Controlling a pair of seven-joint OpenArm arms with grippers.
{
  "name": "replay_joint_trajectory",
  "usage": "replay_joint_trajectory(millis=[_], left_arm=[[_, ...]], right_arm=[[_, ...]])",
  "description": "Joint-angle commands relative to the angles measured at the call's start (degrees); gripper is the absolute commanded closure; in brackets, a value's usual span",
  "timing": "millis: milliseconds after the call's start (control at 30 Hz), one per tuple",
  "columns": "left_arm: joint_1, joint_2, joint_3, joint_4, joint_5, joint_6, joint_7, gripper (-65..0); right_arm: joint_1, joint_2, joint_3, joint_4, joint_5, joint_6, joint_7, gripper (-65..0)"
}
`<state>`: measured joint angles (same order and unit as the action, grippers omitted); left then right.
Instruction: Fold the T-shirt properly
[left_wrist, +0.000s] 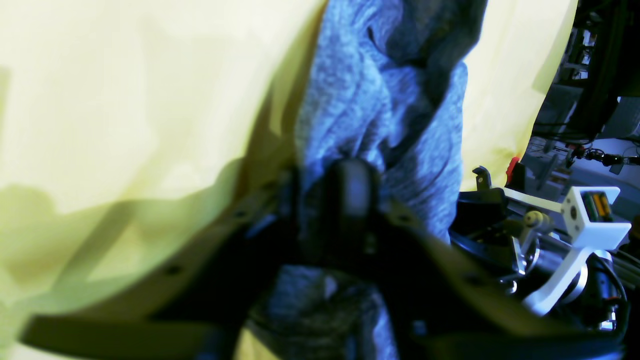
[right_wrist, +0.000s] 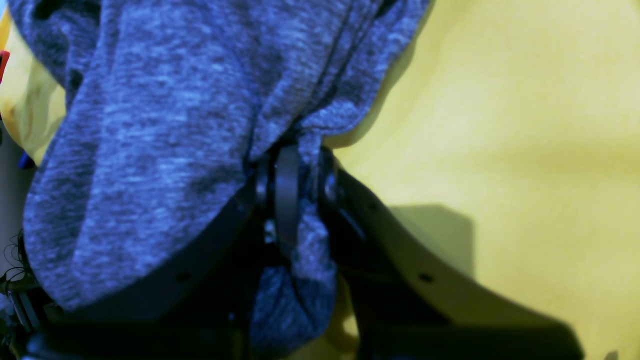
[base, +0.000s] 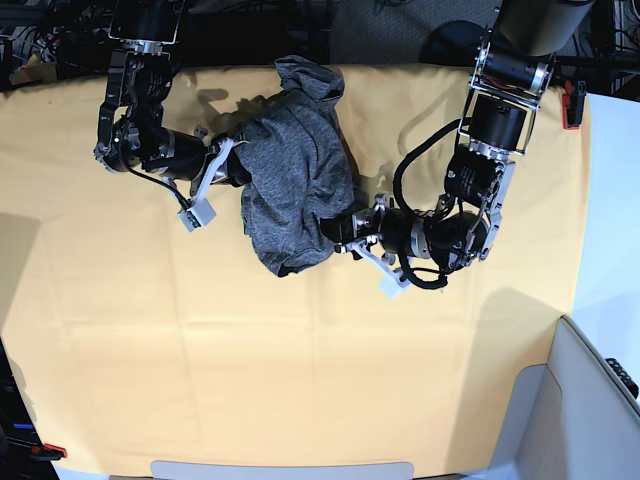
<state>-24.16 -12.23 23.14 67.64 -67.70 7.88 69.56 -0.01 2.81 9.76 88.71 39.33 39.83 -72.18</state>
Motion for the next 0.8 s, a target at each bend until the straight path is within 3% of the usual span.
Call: replay_joint_trajectory(millis=[0, 167, 400, 667, 767], left_arm=[[-1.6, -0.4, -0.5, 0.9, -1.6, 0.3, 0.2, -19.6], [-1.7, -1.1, -0.8, 0.9, -1.6, 0.3, 0.3, -22.6], [-2.7, -2.5, -0.8, 1.2, -2.0, 0.3, 0.4, -22.6], [-2.9, -7.3, -1.2, 8.5, -2.1, 0.4, 0.4, -22.7], [-1.3, -8.1, -5.3, 11.3, -2.1, 0.4, 0.9, -22.7]], right_arm=[[-0.5, 0.0, -0.5, -0.1, -1.7, 0.2, -3.3, -0.8], [-0.6, 2.4, -0.4, 2.2, -1.7, 0.2, -3.2, -0.8], [-1.3, 5.1, -0.5, 10.9, -1.7, -9.0, -3.2, -0.8], [-1.4, 7.3, -0.4, 14.1, -1.8, -13.6, -1.2, -1.0], [-1.4, 7.5, -0.4, 14.1, -1.8, -14.6, -1.2, -1.0]])
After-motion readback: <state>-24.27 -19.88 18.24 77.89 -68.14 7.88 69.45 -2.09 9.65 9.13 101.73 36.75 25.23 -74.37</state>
